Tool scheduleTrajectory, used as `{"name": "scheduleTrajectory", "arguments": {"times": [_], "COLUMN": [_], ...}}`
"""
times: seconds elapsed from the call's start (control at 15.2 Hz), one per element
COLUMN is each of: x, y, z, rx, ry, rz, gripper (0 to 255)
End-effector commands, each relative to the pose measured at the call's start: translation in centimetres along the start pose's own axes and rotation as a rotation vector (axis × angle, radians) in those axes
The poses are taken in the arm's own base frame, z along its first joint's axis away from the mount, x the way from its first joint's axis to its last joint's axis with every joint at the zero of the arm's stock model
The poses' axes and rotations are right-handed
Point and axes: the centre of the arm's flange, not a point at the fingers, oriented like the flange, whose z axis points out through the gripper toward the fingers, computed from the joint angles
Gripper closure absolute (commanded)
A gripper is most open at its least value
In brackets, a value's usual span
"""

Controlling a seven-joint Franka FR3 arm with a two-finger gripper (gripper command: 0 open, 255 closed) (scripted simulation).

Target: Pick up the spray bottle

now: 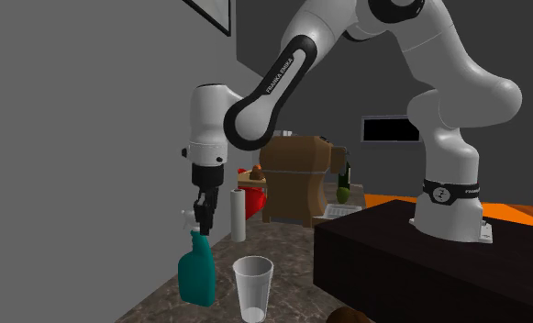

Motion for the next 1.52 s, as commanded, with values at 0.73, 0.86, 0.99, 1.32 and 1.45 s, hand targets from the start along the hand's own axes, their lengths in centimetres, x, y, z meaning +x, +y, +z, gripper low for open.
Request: {"name": "scheduleTrajectory", "arguments": {"times": [0.73,0.86,0.99,1.32,1.45], "x": [0.2,0.2,0.3,0.5,0.6], "y": [0.2,0.3,0.4,0.6,0.7], "z": [-2.1,-3.2,-4.2,-6.8,-7.9], "rx": [0.000,0.000,0.000,0.000,0.000], "ry": [0.000,0.000,0.000,0.000,0.000], "rz": [0.000,0.000,0.000,0.000,0.000], "gripper": [255,255,255,255,255]}}
